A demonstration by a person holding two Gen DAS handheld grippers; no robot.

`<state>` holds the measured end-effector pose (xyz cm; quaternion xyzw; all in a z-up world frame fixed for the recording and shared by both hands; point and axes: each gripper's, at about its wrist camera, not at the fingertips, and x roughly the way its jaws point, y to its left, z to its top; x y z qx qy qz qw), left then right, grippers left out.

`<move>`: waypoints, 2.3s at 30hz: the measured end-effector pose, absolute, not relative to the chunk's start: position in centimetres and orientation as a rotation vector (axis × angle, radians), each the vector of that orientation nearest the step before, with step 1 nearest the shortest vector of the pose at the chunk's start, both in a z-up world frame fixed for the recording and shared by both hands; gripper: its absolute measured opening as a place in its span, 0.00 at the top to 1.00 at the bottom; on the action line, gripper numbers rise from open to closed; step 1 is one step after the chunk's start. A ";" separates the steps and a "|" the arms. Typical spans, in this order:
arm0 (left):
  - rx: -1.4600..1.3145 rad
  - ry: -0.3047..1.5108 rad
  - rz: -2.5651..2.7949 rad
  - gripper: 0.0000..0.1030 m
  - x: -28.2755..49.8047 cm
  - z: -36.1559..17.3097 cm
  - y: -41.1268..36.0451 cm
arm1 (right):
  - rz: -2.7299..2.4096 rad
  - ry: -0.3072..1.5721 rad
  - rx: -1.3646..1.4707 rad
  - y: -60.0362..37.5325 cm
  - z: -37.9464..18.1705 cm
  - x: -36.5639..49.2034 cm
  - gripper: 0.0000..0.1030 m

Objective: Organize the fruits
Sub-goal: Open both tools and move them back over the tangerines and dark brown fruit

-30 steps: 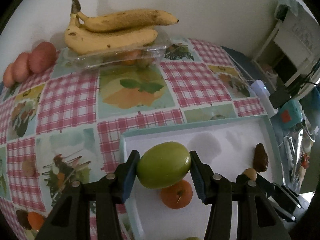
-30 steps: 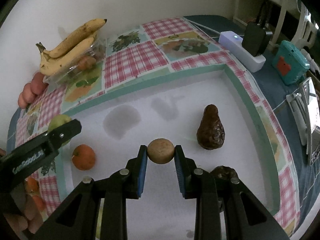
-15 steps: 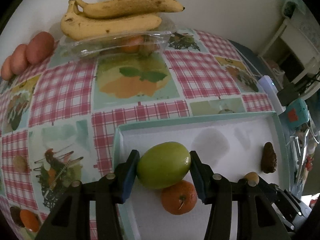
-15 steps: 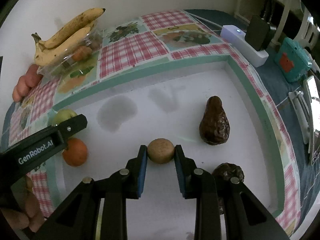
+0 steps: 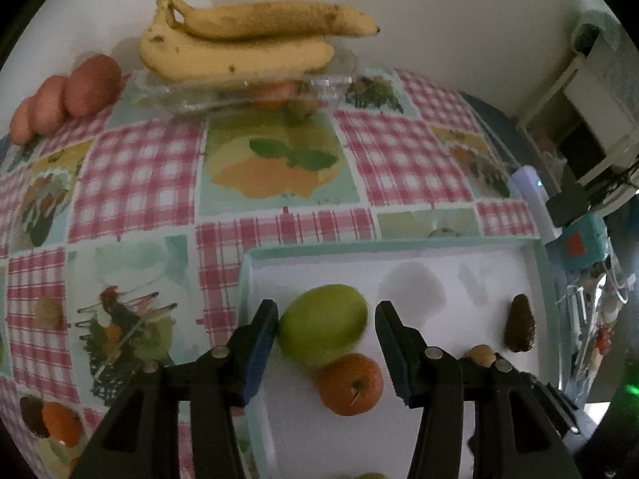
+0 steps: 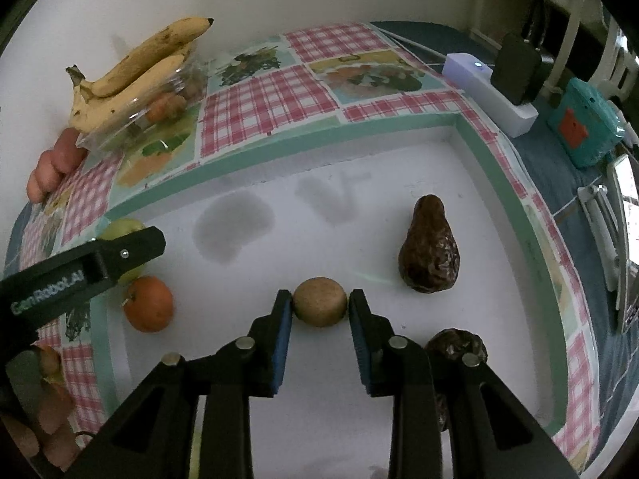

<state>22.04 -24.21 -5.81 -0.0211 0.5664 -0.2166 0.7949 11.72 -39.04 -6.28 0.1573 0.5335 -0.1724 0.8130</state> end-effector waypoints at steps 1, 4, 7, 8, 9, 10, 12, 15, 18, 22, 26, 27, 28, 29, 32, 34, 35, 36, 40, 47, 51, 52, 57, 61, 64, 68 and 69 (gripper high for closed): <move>-0.054 1.211 -0.463 0.47 22.0 -5.4 -24.0 | -0.363 1.139 0.345 -39.1 -6.3 11.7 0.63; -0.079 1.197 -0.460 0.46 21.9 -4.2 -23.3 | -0.356 1.138 0.344 -38.9 -6.1 11.7 0.60; -0.107 1.176 -0.470 0.46 21.4 -2.9 -22.1 | -0.345 1.127 0.335 -38.6 -5.6 11.7 0.57; -0.120 1.166 -0.465 0.45 21.2 -2.4 -21.5 | -0.341 1.121 0.331 -38.5 -5.4 11.6 0.55; -0.135 1.160 -0.456 0.42 21.1 -2.1 -20.8 | -0.339 1.116 0.324 -38.3 -5.1 11.6 0.53; -0.156 1.155 -0.444 0.41 20.9 -1.7 -19.9 | -0.339 1.112 0.315 -38.2 -4.8 11.6 0.50; -0.194 1.150 -0.415 0.40 20.5 -1.2 -18.0 | -0.341 1.102 0.296 -37.8 -4.3 11.5 0.46; -0.210 1.121 -0.334 0.32 19.9 -0.6 -14.7 | -0.329 1.091 0.282 -37.4 -3.6 11.3 0.38; -0.218 1.115 -0.201 0.28 18.9 -0.8 -10.4 | -0.314 1.080 0.265 -36.8 -3.1 11.1 0.32; -0.202 1.095 -0.083 0.23 17.2 -1.2 -6.0 | -0.283 1.066 0.270 -35.9 -2.8 10.8 0.17; -0.177 1.077 -0.004 0.19 15.5 -1.5 -2.7 | -0.262 1.073 0.259 -34.7 -3.1 10.6 0.16; -0.185 1.074 0.008 0.16 15.0 -1.4 -1.9 | -0.259 1.072 0.257 -34.4 -3.2 10.5 0.14; -0.194 1.068 0.020 0.13 14.6 -1.4 -1.2 | -0.257 1.071 0.258 -34.2 -3.2 10.4 0.10; -0.202 1.059 0.034 0.07 14.1 -1.4 -0.5 | -0.252 1.071 0.261 -34.0 -3.3 10.3 0.09; -0.216 1.042 0.069 0.02 12.8 -1.3 1.2 | -0.247 1.066 0.264 -33.6 -3.4 10.1 0.08; -0.224 1.042 0.095 0.00 12.3 -1.5 2.2 | -0.250 1.065 0.259 -33.2 -3.5 10.0 0.08; -0.233 1.043 0.112 0.00 12.1 -1.6 2.8 | -0.251 1.062 0.252 -33.0 -3.5 10.0 0.08; -0.245 1.046 0.125 0.00 12.0 -1.7 3.4 | -0.251 1.058 0.245 -32.8 -3.5 9.9 0.08; -0.314 1.057 0.143 0.00 12.0 -2.1 5.3 | -0.246 1.045 0.217 -31.8 -3.3 9.8 0.08; -0.354 1.057 0.130 0.00 12.7 -2.2 6.7 | -0.209 1.004 0.209 -30.2 -2.1 10.0 0.08; -0.351 1.058 0.139 0.00 13.4 -2.3 7.4 | -0.185 0.996 0.209 -29.2 -1.9 10.5 0.08; -0.355 1.058 0.141 0.00 13.5 -2.4 7.6 | -0.178 0.997 0.211 -28.9 -1.7 10.6 0.08; -0.377 1.084 0.161 0.00 13.7 -3.3 8.8 | -0.127 0.961 0.212 -26.6 -0.5 11.2 0.08; -0.380 1.089 0.150 0.00 14.0 -3.5 9.0 | -0.068 0.948 0.208 -24.5 0.0 11.4 0.08; -0.356 1.102 0.146 0.00 14.3 -3.7 8.9 | -0.020 0.956 0.202 -22.8 0.0 11.6 0.08; -0.340 1.112 0.169 0.00 14.5 -4.0 9.7 | 0.061 0.979 0.163 -19.7 -0.3 12.0 0.08; -0.344 1.115 0.175 0.00 14.4 -4.1 10.0 | 0.075 0.989 0.149 -19.0 -0.5 12.1 0.08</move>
